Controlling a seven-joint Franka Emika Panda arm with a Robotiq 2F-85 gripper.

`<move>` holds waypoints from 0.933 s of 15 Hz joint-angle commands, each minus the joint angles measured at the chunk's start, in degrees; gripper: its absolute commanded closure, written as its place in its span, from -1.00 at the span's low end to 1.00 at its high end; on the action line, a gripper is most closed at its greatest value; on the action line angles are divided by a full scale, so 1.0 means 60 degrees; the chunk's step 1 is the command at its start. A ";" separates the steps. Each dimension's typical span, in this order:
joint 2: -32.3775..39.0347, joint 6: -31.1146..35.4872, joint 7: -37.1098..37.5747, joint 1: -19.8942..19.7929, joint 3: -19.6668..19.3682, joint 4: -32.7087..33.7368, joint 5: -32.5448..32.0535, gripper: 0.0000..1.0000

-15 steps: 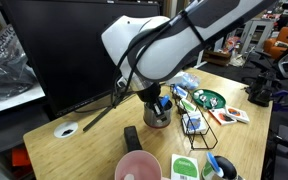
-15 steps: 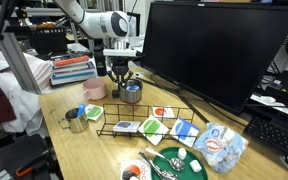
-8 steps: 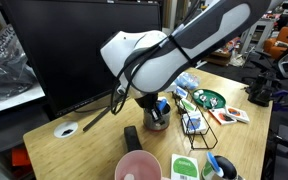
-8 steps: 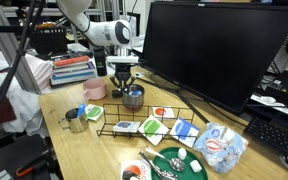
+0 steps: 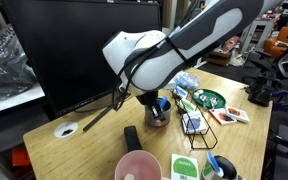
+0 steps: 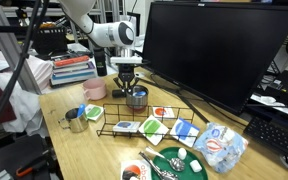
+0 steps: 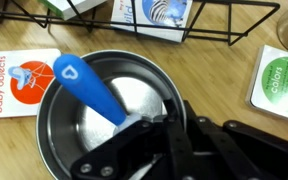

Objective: Move the right silver bowl forward and to the left

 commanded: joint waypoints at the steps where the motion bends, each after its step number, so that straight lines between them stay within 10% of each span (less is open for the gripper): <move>1: 0.0236 -0.0473 0.0026 0.0107 -0.0078 0.0403 -0.0216 0.95; 8: 0.0625 -0.0657 -0.0064 0.0118 -0.0054 0.0685 -0.0198 0.95; 10: 0.0619 -0.0652 -0.0091 0.0071 -0.0020 0.0713 -0.0121 0.26; 14: 0.0500 -0.0736 -0.0146 0.0031 0.0009 0.0693 -0.0088 -0.09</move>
